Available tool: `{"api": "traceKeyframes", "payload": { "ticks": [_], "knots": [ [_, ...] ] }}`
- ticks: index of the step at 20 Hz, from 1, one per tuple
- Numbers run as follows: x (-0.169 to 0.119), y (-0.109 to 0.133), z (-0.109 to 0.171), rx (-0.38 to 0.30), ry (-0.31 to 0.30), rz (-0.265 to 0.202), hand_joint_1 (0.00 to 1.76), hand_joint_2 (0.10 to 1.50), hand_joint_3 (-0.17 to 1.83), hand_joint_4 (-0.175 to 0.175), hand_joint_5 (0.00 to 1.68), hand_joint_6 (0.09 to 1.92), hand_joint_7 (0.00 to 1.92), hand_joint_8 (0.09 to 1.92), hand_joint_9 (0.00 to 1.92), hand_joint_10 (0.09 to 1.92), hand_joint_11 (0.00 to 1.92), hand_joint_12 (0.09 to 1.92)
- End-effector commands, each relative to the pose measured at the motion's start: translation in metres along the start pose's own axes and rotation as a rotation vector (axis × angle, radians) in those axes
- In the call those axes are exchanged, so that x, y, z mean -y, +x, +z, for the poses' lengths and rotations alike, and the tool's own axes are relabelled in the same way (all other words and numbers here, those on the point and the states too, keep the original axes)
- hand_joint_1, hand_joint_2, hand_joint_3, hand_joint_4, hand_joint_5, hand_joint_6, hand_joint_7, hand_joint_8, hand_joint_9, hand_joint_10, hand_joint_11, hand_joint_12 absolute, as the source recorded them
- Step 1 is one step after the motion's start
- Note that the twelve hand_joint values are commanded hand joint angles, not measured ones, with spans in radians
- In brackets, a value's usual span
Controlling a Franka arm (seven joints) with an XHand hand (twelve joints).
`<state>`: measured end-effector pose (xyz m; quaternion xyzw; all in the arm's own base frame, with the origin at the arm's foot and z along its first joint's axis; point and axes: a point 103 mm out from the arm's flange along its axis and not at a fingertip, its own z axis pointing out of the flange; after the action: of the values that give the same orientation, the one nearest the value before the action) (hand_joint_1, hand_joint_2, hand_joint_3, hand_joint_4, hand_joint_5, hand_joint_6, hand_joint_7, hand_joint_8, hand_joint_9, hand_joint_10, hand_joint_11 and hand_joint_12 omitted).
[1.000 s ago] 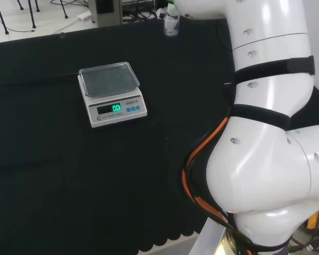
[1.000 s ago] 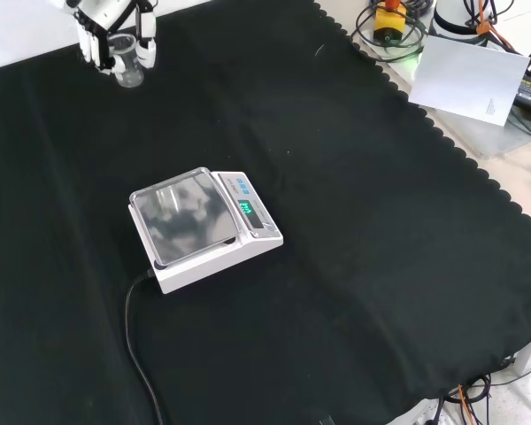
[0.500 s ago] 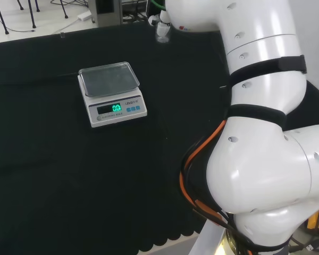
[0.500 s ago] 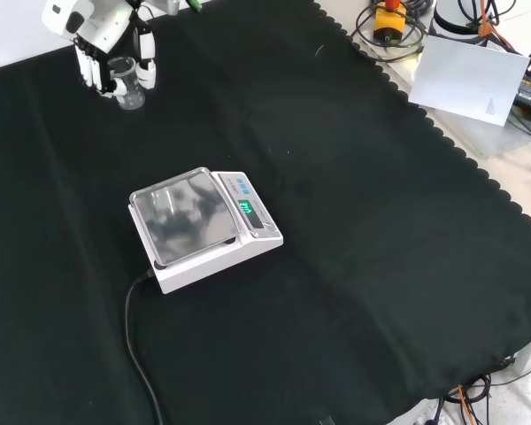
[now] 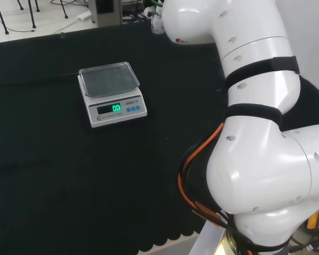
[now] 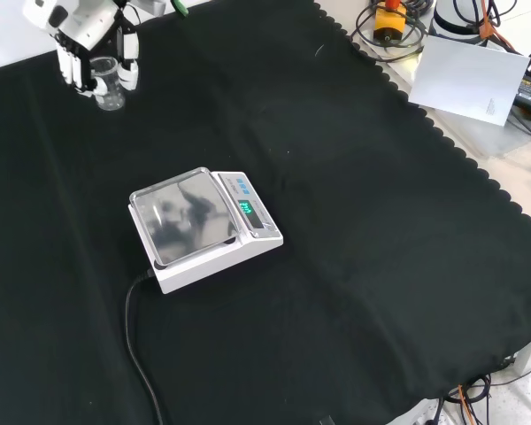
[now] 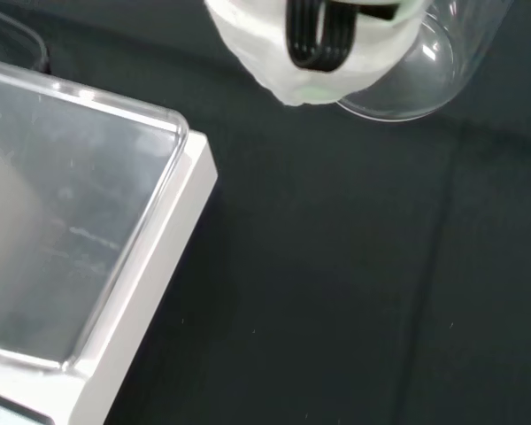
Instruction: Put the beaker on the electronic balance.
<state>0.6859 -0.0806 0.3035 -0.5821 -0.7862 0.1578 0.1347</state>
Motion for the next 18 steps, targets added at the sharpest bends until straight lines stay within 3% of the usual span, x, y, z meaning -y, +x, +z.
{"api": "traceKeyframes", "payload": {
  "ticks": [1,5,13,18],
  "knots": [
    [-0.036,0.066,0.053,-0.002,0.176,-0.219,1.49,1.12,0.00,-0.175,0.84,1.20,0.72,1.18,1.03,1.04,0.89,1.35],
    [-0.034,0.070,0.058,0.005,0.198,-0.230,1.49,1.12,0.00,-0.175,0.84,1.19,0.72,1.17,1.04,1.03,0.89,1.35],
    [-0.035,0.091,0.068,0.015,0.213,-0.297,1.50,1.12,0.00,-0.175,0.85,1.19,0.72,1.17,1.04,1.03,0.88,1.35],
    [-0.035,0.096,0.079,0.035,0.216,-0.286,1.50,1.12,0.00,-0.175,0.85,1.19,0.72,1.17,1.04,1.03,0.88,1.35]
  ]
}}
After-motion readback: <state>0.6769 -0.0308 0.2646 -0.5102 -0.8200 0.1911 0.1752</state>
